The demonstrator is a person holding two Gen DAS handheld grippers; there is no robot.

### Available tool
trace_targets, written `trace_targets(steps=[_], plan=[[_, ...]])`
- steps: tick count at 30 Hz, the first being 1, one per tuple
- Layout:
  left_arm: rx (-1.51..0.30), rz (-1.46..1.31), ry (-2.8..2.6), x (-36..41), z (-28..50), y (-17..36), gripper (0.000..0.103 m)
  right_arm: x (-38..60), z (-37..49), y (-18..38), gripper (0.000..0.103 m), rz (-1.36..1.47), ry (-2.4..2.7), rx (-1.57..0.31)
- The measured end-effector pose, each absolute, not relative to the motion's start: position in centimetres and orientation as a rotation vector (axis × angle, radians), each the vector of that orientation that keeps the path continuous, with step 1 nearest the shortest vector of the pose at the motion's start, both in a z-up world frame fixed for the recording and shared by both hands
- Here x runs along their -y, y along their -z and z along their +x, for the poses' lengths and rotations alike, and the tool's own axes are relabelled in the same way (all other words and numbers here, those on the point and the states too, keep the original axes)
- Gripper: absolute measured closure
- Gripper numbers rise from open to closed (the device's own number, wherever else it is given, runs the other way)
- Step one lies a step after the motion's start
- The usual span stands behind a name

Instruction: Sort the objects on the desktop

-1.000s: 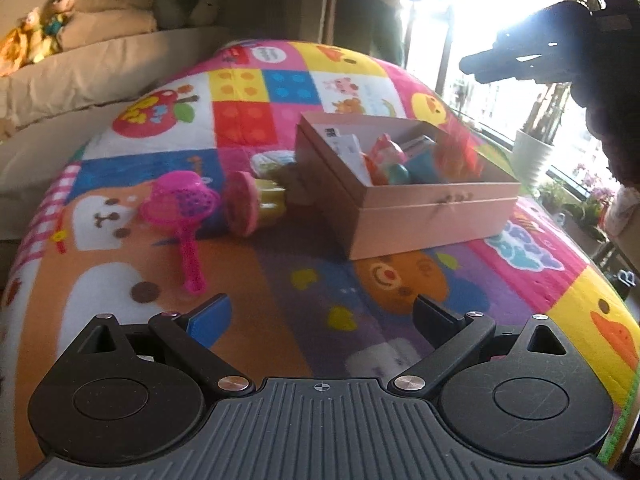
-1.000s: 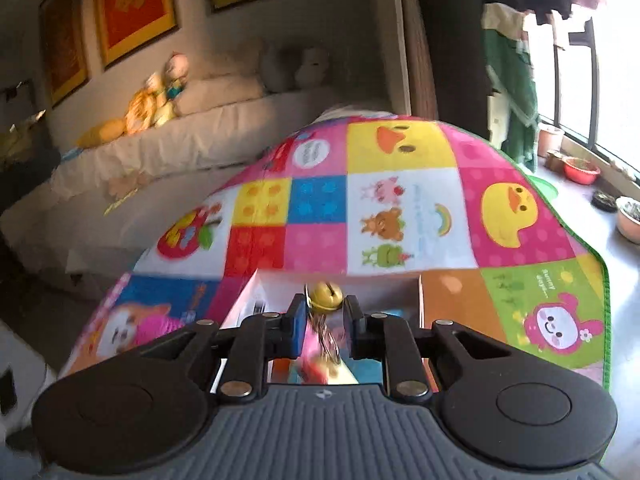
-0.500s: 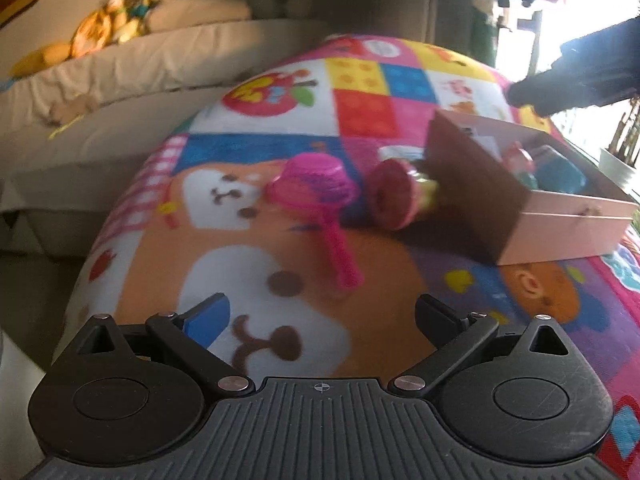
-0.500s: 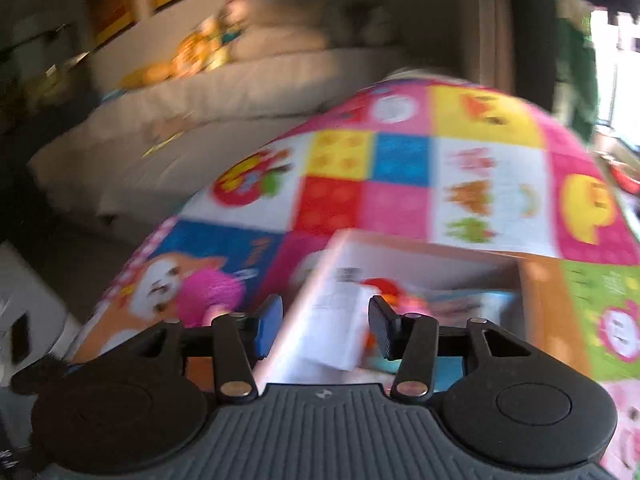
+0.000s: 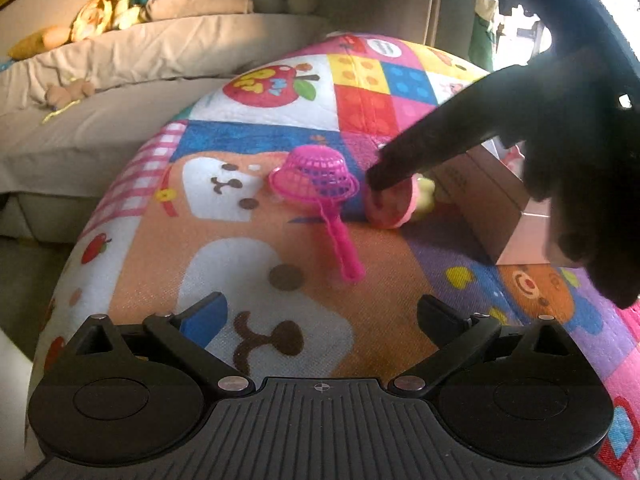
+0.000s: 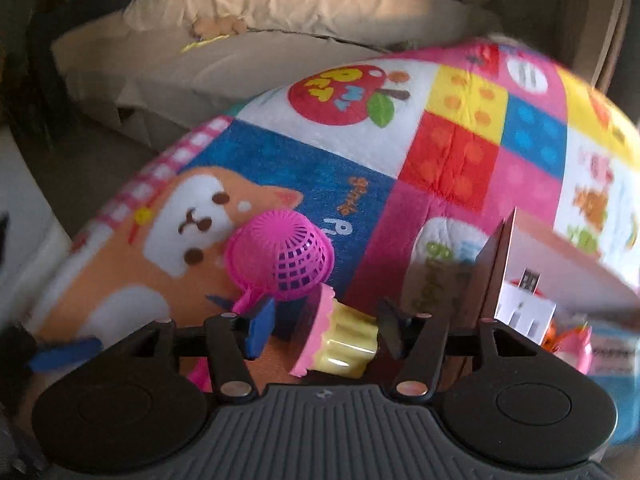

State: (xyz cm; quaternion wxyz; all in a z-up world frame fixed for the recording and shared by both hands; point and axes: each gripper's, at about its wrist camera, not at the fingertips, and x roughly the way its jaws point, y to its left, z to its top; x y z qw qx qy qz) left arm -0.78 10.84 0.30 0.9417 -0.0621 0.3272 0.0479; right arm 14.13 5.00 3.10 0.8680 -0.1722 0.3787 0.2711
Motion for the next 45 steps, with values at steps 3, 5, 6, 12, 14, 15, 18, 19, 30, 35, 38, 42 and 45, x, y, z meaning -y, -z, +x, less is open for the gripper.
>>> trace_targets(steps=[3, 5, 6, 12, 14, 15, 18, 19, 30, 35, 38, 42, 45], plan=[[-0.672, -0.127, -0.099, -10.8, -0.7, -0.3, 0.000, -4.5, 12.7, -3.8, 0.083, -0.375, -0.619, -0.776], [-0.673, -0.121, -0.102, -10.7, -0.7, -0.3, 0.000, -4.1, 11.7, -4.3, 0.090, -0.378, -0.659, -0.776], [-0.674, -0.117, -0.103, -10.7, -0.7, -0.3, 0.000, -4.1, 11.4, -4.3, 0.090, -0.386, -0.666, -0.776], [-0.670, -0.101, -0.110, -10.5, -0.9, -0.3, 0.000, -2.6, 9.8, -3.9, 0.090, -0.395, -0.695, -0.820], [-0.664, -0.102, -0.108, -10.5, -1.0, -0.3, 0.000, -1.5, 9.2, -3.8, 0.091, -0.375, -0.706, -0.833], [-0.665, -0.104, -0.105, -10.6, -1.1, -0.3, 0.000, -0.8, 8.7, -3.8, 0.093, -0.366, -0.708, -0.832], [-0.631, -0.103, -0.078, -10.3, -1.4, -0.7, 0.000, 2.0, 7.0, -4.3, 0.094, -0.288, -0.737, -0.839], [-0.613, -0.109, -0.048, -10.1, -1.4, -1.0, 0.000, 2.9, 6.3, -4.5, 0.093, -0.266, -0.739, -0.829], [-0.624, -0.154, 0.113, -8.9, 6.8, -1.0, 0.000, 14.5, 0.9, -2.3, 0.049, -0.056, -0.458, -0.684], [-0.682, -0.132, 0.124, -8.1, 8.6, -0.3, 0.037, 17.4, 0.1, 0.2, 0.045, 0.047, -0.429, -0.686], [-0.691, -0.098, 0.119, -7.6, 8.1, -0.5, 0.037, 18.1, 0.2, 1.1, 0.039, 0.072, -0.409, -0.682], [-0.689, -0.008, 0.146, -6.0, 5.9, -2.4, 0.038, 19.1, 0.6, 1.4, 0.033, 0.138, -0.417, -0.677], [-0.675, 0.112, 0.214, -3.3, 3.8, -4.1, 0.038, 19.8, 0.6, 1.4, 0.031, 0.181, -0.412, -0.669]])
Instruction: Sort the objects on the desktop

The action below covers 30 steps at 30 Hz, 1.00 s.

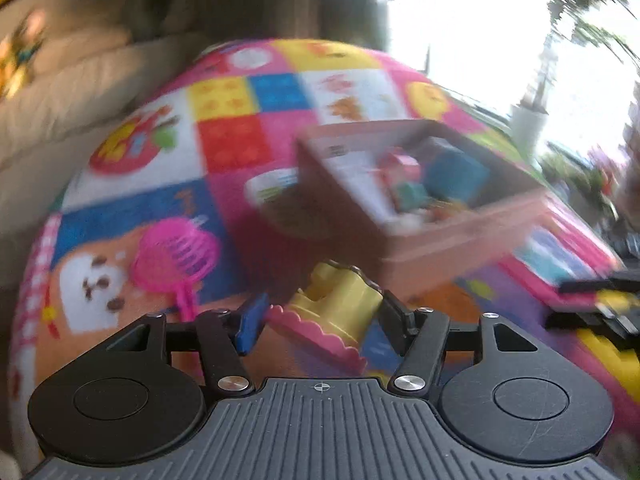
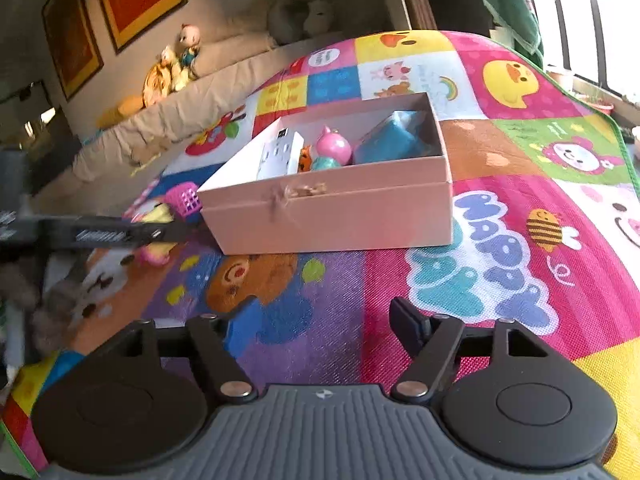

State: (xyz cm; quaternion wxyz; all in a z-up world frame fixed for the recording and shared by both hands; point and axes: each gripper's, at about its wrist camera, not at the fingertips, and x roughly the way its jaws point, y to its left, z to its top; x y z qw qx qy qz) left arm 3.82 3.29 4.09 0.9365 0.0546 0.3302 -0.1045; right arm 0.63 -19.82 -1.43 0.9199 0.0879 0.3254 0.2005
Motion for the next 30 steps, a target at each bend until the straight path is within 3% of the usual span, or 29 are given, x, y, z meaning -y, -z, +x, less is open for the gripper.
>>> trace_targets(steps=[6, 11, 13, 15, 18, 22, 26, 30], plan=[[-0.661, 0.428, 0.388, 3.9, 0.5, -4.3, 0.038, 21.3, 0.6, 1.4, 0.028, 0.266, -0.359, -0.640], [-0.677, 0.392, 0.453, 6.1, 0.5, -3.4, 0.037, 22.3, 0.2, 1.3, 0.022, 0.317, -0.339, -0.617], [-0.665, 0.351, 0.487, 6.0, 0.4, -3.9, 0.031, 22.6, 0.2, 1.4, 0.019, 0.331, -0.332, -0.612], [-0.633, 0.333, 0.477, 5.4, 0.4, -4.7, 0.018, 22.7, 0.1, 1.4, 0.018, 0.340, -0.335, -0.610], [-0.563, 0.306, 0.350, 3.1, 1.4, -6.0, 0.006, 22.7, 0.1, 1.4, 0.017, 0.339, -0.337, -0.610], [-0.536, 0.235, -0.022, -2.1, 5.5, -5.7, 0.006, 22.3, 0.0, 1.3, 0.015, 0.314, -0.339, -0.607], [-0.635, 0.151, -0.231, -6.6, 11.4, -2.8, 0.007, 21.5, -0.3, 1.1, 0.013, 0.264, -0.349, -0.593], [-0.681, 0.104, -0.270, -8.1, 15.0, -0.4, 0.016, 20.8, -0.7, 1.0, 0.011, 0.216, -0.352, -0.581]])
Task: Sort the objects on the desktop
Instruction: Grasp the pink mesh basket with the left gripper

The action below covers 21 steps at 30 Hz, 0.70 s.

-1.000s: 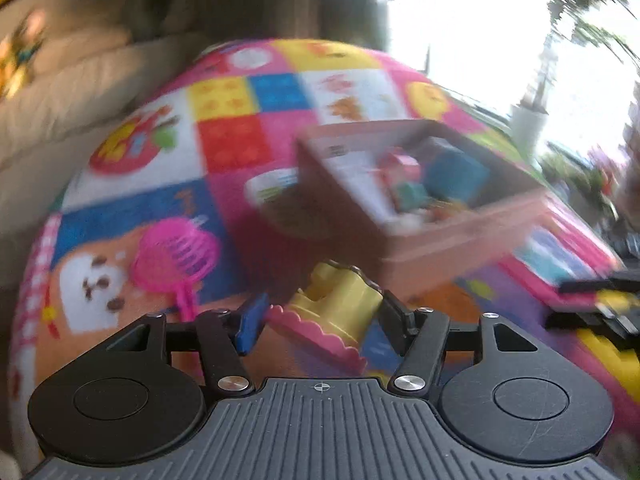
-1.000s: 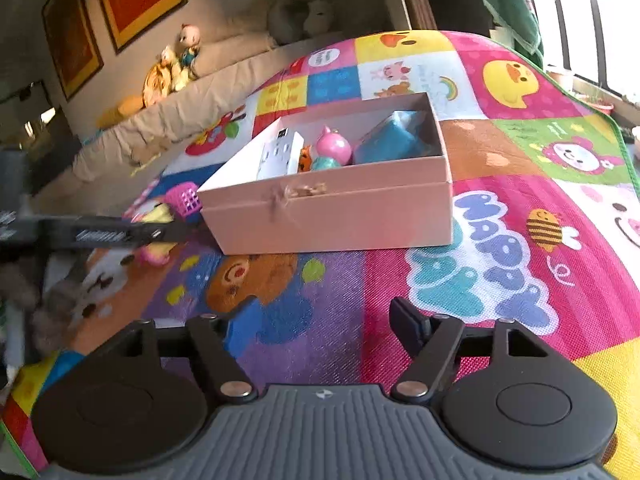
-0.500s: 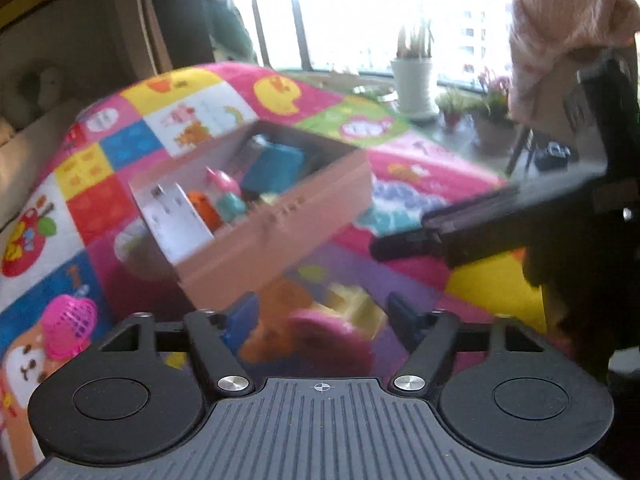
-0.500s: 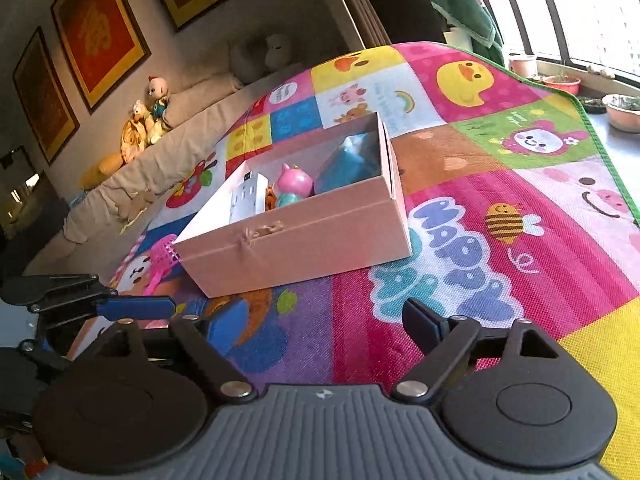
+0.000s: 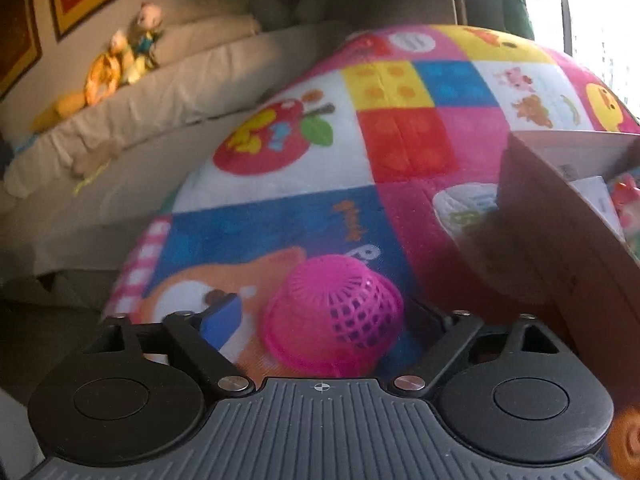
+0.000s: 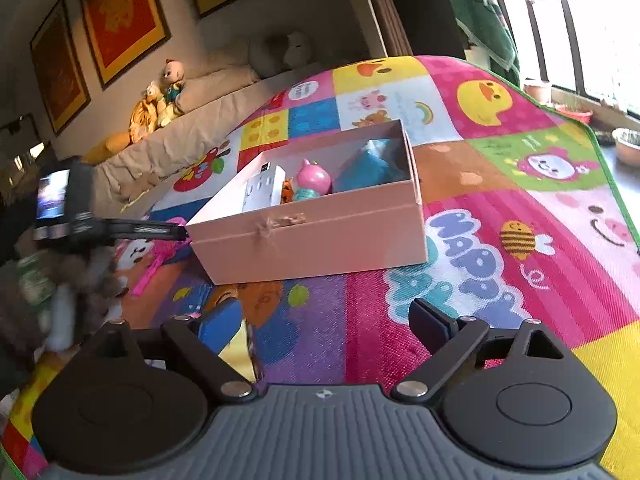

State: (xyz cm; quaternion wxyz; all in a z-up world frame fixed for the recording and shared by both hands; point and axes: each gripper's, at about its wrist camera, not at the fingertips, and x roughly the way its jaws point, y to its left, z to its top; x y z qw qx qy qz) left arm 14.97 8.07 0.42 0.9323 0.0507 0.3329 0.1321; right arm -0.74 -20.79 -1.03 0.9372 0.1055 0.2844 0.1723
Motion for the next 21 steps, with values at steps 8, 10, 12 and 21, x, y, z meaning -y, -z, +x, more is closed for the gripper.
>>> trace_targets(steps=[8, 10, 12, 21], plan=[[-0.675, 0.046, -0.171, -7.4, 11.7, -0.8, 0.024, 20.0, -0.7, 1.0, 0.010, 0.171, -0.371, -0.589], [-0.680, 0.023, -0.112, -6.3, 9.4, -1.1, 0.024, 20.0, -0.7, 1.0, 0.010, 0.168, -0.373, -0.590], [-0.686, 0.001, -0.067, -5.2, 6.9, -1.2, 0.024, 20.0, -0.8, 0.9, 0.010, 0.166, -0.373, -0.588], [-0.659, -0.050, 0.101, -0.7, -0.5, -1.1, 0.018, 19.2, -1.4, -0.1, 0.010, 0.105, -0.383, -0.574]])
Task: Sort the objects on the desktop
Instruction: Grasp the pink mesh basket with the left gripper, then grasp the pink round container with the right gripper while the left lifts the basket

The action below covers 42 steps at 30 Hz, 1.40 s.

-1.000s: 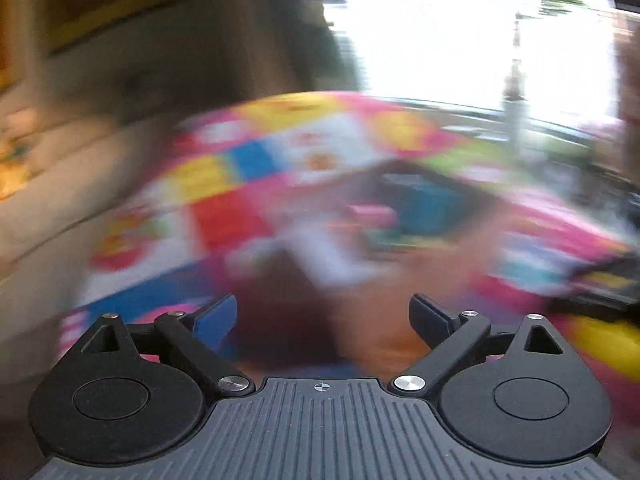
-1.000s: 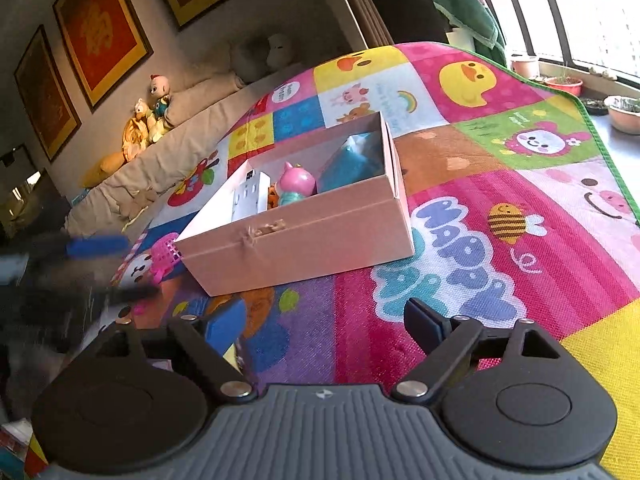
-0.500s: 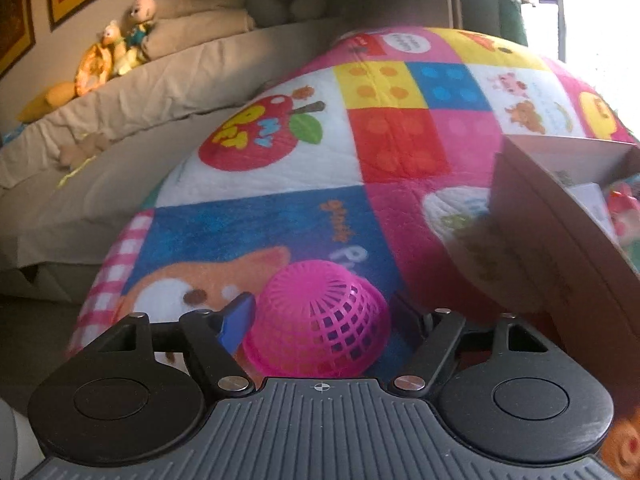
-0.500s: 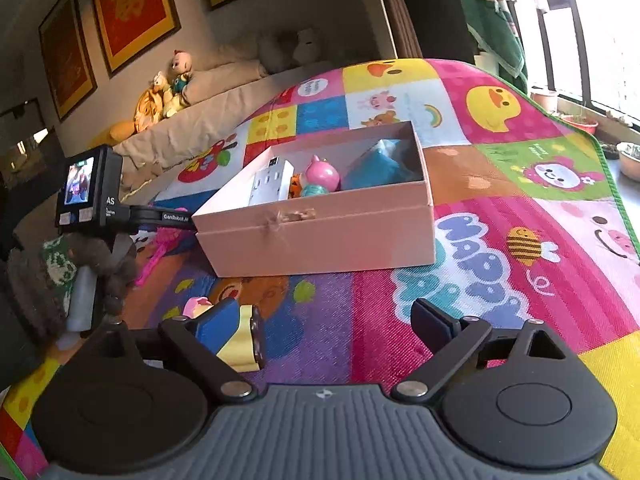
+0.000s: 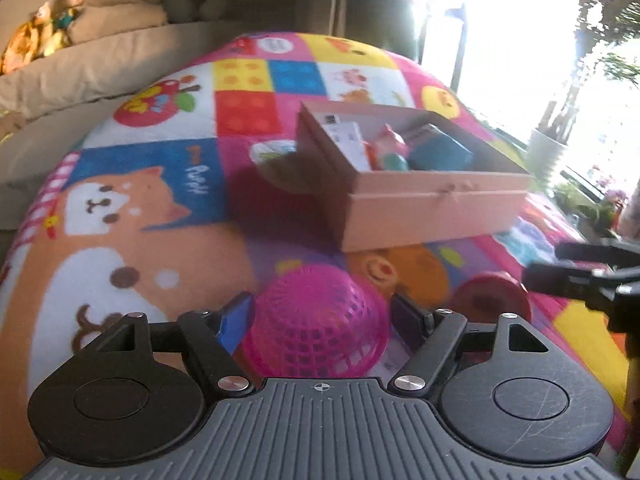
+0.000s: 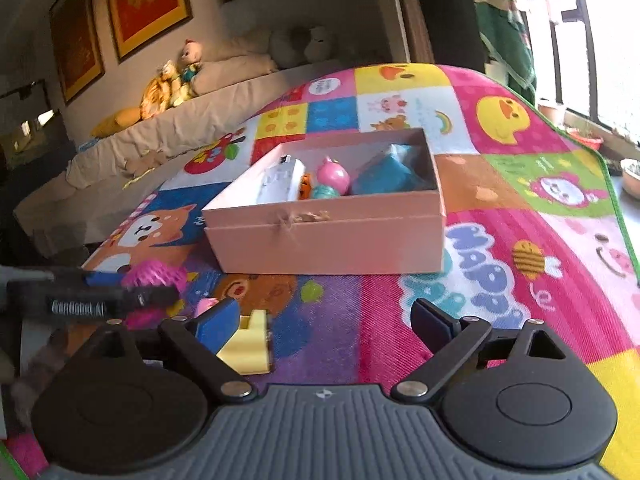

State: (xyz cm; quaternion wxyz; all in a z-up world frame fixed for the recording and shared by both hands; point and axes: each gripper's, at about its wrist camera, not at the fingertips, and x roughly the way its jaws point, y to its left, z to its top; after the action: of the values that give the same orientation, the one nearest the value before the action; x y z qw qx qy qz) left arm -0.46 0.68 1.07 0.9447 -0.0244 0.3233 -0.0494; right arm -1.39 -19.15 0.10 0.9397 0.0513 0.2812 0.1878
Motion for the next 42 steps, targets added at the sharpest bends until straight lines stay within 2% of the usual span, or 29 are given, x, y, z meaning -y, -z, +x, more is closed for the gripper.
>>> trace_targets(steps=[2, 7, 8, 9, 12, 13, 15, 18, 24, 31, 32, 33, 35, 42], plan=[[-0.637, -0.032, 0.084, -0.6, -0.6, -0.9, 0.009, 18.5, -2.1, -1.0, 0.010, 0.065, -0.413, -0.546], [-0.634, -0.043, 0.048, -2.1, -0.6, -0.5, 0.007, 15.9, -4.1, -2.5, 0.009, -0.083, -0.467, -0.468], [-0.642, -0.053, 0.046, -2.3, -0.6, -0.2, 0.007, 15.1, -4.2, -2.5, 0.015, -0.113, -0.483, -0.471], [-0.652, -0.064, 0.043, -2.6, -0.6, 0.1, 0.007, 14.4, -4.2, -2.4, 0.026, -0.135, -0.503, -0.478], [-0.641, -0.108, 0.052, -3.2, -0.8, 0.1, 0.006, 12.7, -3.8, -1.9, 0.051, -0.179, -0.538, -0.516], [-0.640, -0.116, 0.052, -3.4, -0.8, 0.2, 0.006, 12.4, -3.5, -1.6, 0.055, -0.185, -0.534, -0.528], [-0.644, -0.124, 0.056, -3.5, -0.8, 0.2, 0.006, 12.4, -2.9, -1.4, 0.071, -0.170, -0.511, -0.539], [-0.650, -0.122, 0.062, -3.4, -0.7, 0.3, 0.006, 14.4, -1.5, -1.9, 0.082, -0.011, -0.531, -0.610], [-0.656, -0.125, 0.065, -3.3, -0.6, 0.4, 0.004, 20.0, 0.6, -1.4, 0.082, 0.243, -0.473, -0.690], [-0.659, -0.123, 0.065, -3.2, -0.7, 0.4, 0.003, 23.1, 0.3, -1.1, 0.077, 0.272, -0.377, -0.684], [-0.659, -0.122, 0.064, -3.2, -0.7, 0.4, 0.003, 23.2, 0.1, -1.1, 0.066, 0.258, -0.362, -0.676], [-0.660, -0.121, 0.064, -3.2, -0.7, 0.4, 0.003, 23.3, -0.2, -1.2, 0.044, 0.237, -0.344, -0.654], [-0.661, -0.118, 0.063, -3.2, -0.7, 0.4, 0.003, 23.1, -1.3, -1.6, 0.027, 0.180, -0.320, -0.591], [-0.660, -0.118, 0.058, -3.2, -0.7, 0.5, 0.003, 17.9, -3.5, -0.7, 0.027, -0.212, -0.378, -0.491]])
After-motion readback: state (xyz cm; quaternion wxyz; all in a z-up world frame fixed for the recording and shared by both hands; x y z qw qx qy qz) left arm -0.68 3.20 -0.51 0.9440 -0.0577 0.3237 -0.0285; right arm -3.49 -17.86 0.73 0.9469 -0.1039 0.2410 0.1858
